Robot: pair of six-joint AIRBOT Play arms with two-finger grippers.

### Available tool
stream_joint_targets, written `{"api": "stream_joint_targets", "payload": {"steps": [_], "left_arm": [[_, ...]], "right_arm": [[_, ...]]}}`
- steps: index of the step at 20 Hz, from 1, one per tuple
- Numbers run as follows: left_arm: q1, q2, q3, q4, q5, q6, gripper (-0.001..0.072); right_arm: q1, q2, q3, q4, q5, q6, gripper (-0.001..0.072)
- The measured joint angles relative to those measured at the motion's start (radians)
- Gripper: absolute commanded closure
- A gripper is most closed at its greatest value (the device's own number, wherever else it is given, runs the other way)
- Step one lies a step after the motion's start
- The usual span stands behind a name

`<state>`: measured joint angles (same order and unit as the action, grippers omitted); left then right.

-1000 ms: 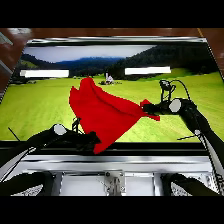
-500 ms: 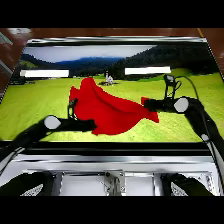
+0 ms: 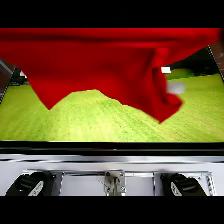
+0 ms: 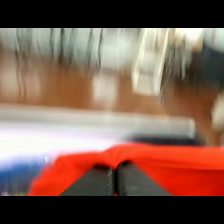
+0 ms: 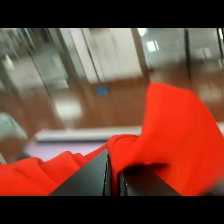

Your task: Fold the shirts.

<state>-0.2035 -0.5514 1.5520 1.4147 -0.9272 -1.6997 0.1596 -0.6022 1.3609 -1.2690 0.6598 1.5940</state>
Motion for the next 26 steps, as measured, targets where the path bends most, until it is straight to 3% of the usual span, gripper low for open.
{"api": "stream_joint_targets", "payload": {"steps": [7, 12, 15, 19, 26], "left_arm": [[0.022, 0.033, 0.072, 0.098, -0.274, -0.003, 0.0670], [0.023, 0.025, -0.143, 0.183, -0.342, 0.005, 0.0670], [0.023, -0.009, -0.296, 0.211, -0.347, 0.006, 0.0670], [0.023, -0.132, -0.428, 0.245, -0.286, 0.002, 0.0670], [0.024, -0.490, -0.476, 0.252, -0.111, -0.042, 0.0669]], "right_arm": [[0.000, 0.063, 0.136, -0.031, 0.254, 0.049, 0.0643], [0.000, -0.050, 0.139, -0.153, 0.606, 0.122, 0.0642], [0.000, -0.188, 0.086, -0.184, 0.740, 0.121, 0.0643], [0.000, -0.406, 0.000, -0.200, 0.629, 0.092, 0.0642], [-0.001, -0.747, -0.035, -0.077, 0.143, 0.083, 0.0642]]}}
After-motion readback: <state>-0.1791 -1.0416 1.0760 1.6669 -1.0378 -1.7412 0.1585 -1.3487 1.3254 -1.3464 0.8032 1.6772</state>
